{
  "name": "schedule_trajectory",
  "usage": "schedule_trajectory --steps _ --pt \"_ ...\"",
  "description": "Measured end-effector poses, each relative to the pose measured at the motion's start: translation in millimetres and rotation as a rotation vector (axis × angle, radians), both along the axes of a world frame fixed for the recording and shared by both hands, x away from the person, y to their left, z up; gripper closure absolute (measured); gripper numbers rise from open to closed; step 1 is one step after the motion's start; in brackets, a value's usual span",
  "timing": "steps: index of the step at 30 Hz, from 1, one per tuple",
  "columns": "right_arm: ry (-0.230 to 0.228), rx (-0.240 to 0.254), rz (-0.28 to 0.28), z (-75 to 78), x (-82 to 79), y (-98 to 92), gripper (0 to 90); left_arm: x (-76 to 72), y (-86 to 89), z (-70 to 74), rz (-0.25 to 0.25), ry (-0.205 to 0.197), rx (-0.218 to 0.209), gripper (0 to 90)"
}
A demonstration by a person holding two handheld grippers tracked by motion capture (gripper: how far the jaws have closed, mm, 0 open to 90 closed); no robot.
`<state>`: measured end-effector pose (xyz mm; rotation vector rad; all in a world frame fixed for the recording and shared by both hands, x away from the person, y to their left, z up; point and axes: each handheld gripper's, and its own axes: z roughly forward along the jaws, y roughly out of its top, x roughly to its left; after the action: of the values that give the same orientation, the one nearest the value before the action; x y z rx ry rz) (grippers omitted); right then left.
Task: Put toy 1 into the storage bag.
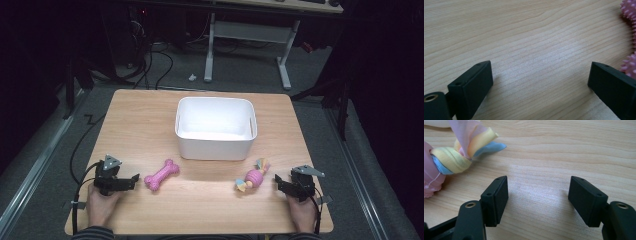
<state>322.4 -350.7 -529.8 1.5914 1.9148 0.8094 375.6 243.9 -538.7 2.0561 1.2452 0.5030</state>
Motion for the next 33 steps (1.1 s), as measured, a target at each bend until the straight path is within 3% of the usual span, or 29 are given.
schedule_trajectory --steps 17,33 --pt "-0.002 -0.003 -0.002 -0.2 -0.4 0.9 32.7 -2.8 -3.5 0.3 0.042 -0.006 -0.001 9.3" --pt "-0.001 -0.001 -0.005 -0.2 -0.7 1.1 32.6 -6.9 -1.4 0.5 0.007 -0.01 -0.008 11.1"
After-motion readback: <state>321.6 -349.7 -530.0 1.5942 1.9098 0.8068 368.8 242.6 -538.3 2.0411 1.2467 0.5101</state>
